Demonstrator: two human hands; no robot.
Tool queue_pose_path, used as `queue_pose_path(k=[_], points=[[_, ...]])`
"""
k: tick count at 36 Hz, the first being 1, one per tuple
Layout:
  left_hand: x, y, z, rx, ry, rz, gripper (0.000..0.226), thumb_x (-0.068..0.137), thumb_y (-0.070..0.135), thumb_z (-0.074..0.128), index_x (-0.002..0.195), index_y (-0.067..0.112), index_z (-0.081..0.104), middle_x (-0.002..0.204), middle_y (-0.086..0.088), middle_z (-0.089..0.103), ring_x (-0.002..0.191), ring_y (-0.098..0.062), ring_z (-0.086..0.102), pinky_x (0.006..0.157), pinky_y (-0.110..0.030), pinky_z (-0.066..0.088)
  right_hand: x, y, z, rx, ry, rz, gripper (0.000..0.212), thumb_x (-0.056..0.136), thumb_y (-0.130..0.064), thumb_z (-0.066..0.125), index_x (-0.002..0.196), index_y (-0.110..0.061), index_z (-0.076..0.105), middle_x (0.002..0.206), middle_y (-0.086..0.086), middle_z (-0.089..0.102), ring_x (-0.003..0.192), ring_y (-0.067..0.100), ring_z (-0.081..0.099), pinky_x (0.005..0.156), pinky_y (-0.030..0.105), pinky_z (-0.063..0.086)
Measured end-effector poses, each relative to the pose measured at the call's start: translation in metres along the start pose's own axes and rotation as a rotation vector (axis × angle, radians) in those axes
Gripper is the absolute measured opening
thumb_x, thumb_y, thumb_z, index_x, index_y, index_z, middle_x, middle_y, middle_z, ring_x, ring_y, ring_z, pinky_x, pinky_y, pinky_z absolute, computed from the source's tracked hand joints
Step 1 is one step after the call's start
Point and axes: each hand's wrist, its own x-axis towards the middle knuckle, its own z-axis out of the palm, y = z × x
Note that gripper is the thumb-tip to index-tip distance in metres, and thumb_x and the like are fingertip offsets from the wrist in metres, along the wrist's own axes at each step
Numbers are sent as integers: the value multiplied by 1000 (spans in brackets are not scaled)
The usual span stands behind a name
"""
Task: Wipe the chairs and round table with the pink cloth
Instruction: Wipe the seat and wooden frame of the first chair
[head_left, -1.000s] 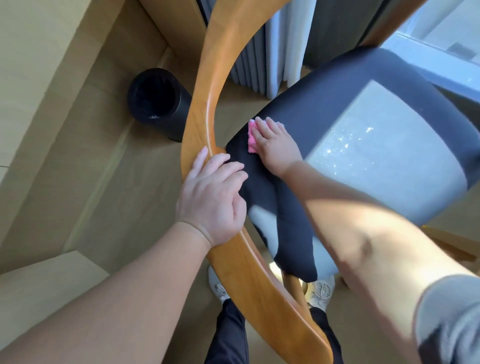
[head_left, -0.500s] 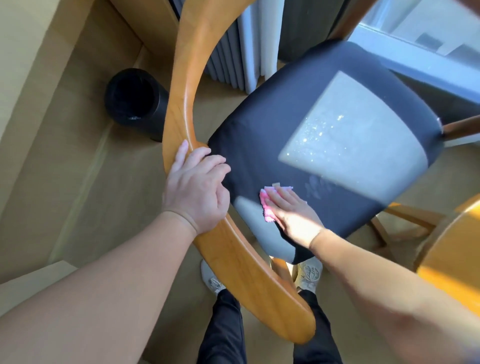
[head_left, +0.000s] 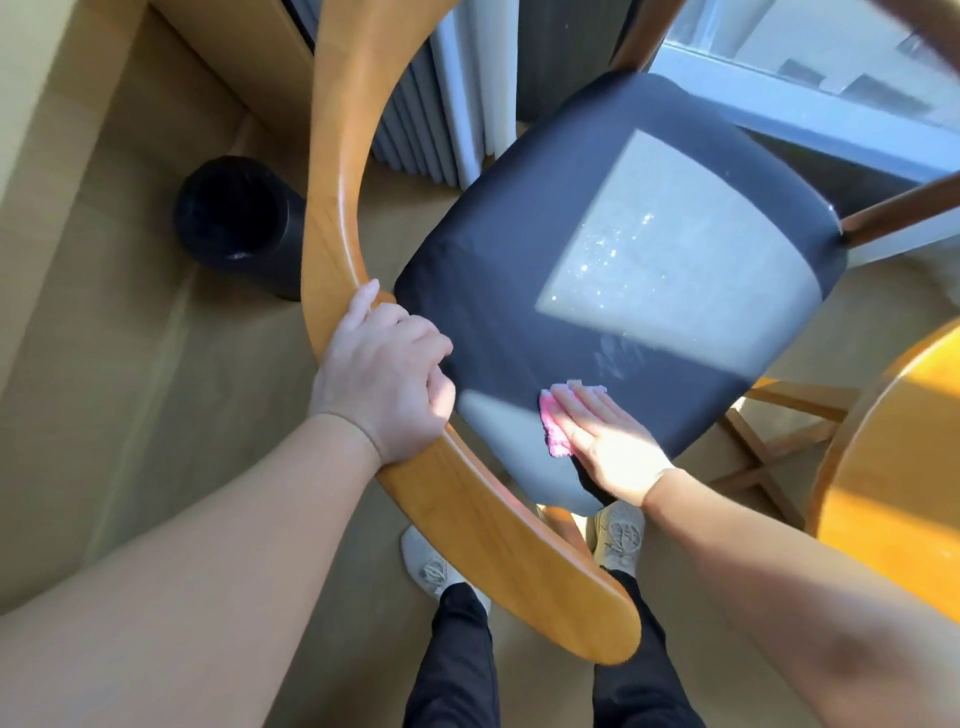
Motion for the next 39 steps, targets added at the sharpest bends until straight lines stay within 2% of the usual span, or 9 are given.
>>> queue_pose_path(k=[3, 7, 12, 16, 20, 26, 34, 37, 39], points=[[-1, -1, 1, -19, 20, -46, 29, 77, 23, 43, 90, 16, 68, 91, 3, 64, 93, -21, 53, 117, -35, 4, 30, 8, 11, -53, -68, 30, 50, 96, -12, 45, 144, 1, 40, 144, 19, 45, 133, 43, 40, 110, 53, 34], [-2, -1, 2, -48, 45, -99, 27, 79, 23, 45, 88, 16, 69, 90, 4, 64, 95, -19, 53, 117, -36, 5, 92, 7, 8, -26, -101, 79, 54, 99, -13, 49, 148, 0, 33, 154, 19, 34, 141, 42, 29, 116, 50, 24], [-2, -2, 2, -62, 51, -111, 25, 79, 21, 44, 82, 16, 69, 85, 4, 64, 93, -19, 53, 117, -35, 4, 165, 4, 2, -42, -95, 131, 54, 104, -20, 35, 153, -3, 19, 161, 15, 14, 147, 37, 12, 118, 49, 13], [-2, -4, 2, -92, 52, -105, 27, 78, 21, 43, 80, 16, 69, 83, 4, 64, 92, -19, 53, 117, -38, 9, 209, -3, -4, -87, -89, 170, 56, 104, -22, 29, 154, -3, 13, 161, 15, 11, 146, 37, 11, 117, 47, 11], [-2, -5, 3, -125, 55, -92, 28, 78, 22, 42, 78, 17, 69, 83, 5, 64, 92, -18, 54, 117, -41, 12, 240, -11, -9, -116, -97, 191, 56, 106, -35, 20, 154, -6, 16, 162, 13, 10, 147, 37, 9, 118, 50, 7], [-2, -6, 5, -137, 59, -88, 28, 75, 22, 40, 73, 17, 68, 78, 7, 64, 90, -19, 53, 117, -39, 9, 251, -9, -9, -126, -108, 140, 57, 105, -41, 23, 150, -7, 30, 157, 13, 27, 143, 36, 20, 116, 50, 12], [-2, -6, 6, -108, 48, -56, 25, 76, 22, 44, 75, 20, 69, 80, 8, 65, 90, -19, 53, 117, -40, 7, 191, 6, -2, -52, -40, 233, 54, 106, -30, 28, 153, -5, 21, 159, 13, 24, 146, 35, 18, 118, 47, 16], [-1, -5, 4, -64, 19, -25, 23, 77, 24, 47, 81, 21, 70, 84, 8, 66, 92, -19, 54, 117, -43, 8, 135, 17, 0, 9, -4, 319, 51, 104, -26, 40, 150, -5, 31, 154, 14, 35, 138, 36, 38, 107, 46, 38], [-1, -4, 2, -39, 9, -1, 26, 78, 26, 46, 85, 22, 71, 88, 8, 67, 94, -19, 55, 117, -46, 10, 94, 23, 2, -2, 2, 397, 49, 103, -28, 41, 147, -6, 39, 146, 15, 46, 121, 41, 52, 99, 45, 41]])
